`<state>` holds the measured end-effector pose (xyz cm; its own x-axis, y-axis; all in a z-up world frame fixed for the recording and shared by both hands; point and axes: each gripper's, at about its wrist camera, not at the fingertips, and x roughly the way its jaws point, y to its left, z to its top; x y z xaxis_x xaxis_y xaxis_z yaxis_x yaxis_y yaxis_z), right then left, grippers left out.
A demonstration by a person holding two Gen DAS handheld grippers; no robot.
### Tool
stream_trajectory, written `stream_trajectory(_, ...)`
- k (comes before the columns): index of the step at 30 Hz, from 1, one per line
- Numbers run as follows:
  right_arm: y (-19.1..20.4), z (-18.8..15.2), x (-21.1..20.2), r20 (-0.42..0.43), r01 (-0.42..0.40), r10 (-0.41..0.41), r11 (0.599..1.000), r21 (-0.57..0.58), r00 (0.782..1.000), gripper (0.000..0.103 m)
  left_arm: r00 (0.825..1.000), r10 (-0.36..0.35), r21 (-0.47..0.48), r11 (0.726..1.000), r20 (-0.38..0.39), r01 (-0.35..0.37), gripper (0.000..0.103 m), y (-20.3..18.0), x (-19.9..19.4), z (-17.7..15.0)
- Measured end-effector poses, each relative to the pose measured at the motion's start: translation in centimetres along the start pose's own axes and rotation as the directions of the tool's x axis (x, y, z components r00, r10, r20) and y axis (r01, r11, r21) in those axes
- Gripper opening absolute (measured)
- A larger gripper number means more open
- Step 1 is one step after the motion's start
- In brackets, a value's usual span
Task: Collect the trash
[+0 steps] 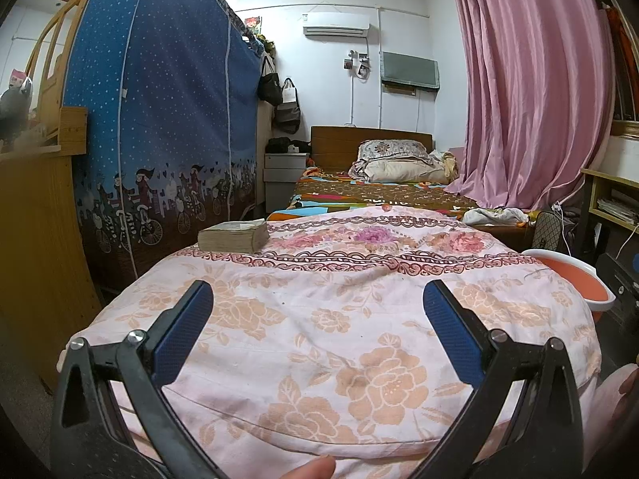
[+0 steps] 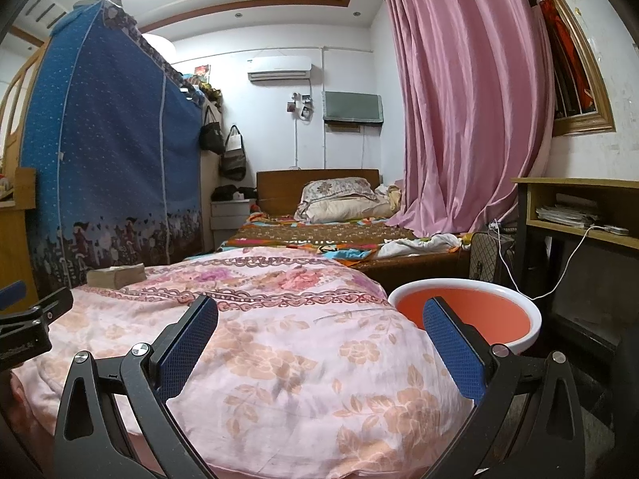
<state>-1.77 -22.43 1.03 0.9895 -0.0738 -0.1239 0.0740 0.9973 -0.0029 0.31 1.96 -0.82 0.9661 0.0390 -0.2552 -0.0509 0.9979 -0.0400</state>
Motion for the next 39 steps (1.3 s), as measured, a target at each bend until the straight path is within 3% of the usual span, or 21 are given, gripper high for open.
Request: stream_trajectory(39, 0.0, -0.21, 0.31, -0.012, 0.003, -0.003, 1.0, -0.009, 1.0, 0.103, 1.0, 0.0, 0.003, 1.0, -0.001, 0.0, 0.091, 0.06, 0.09, 0.05)
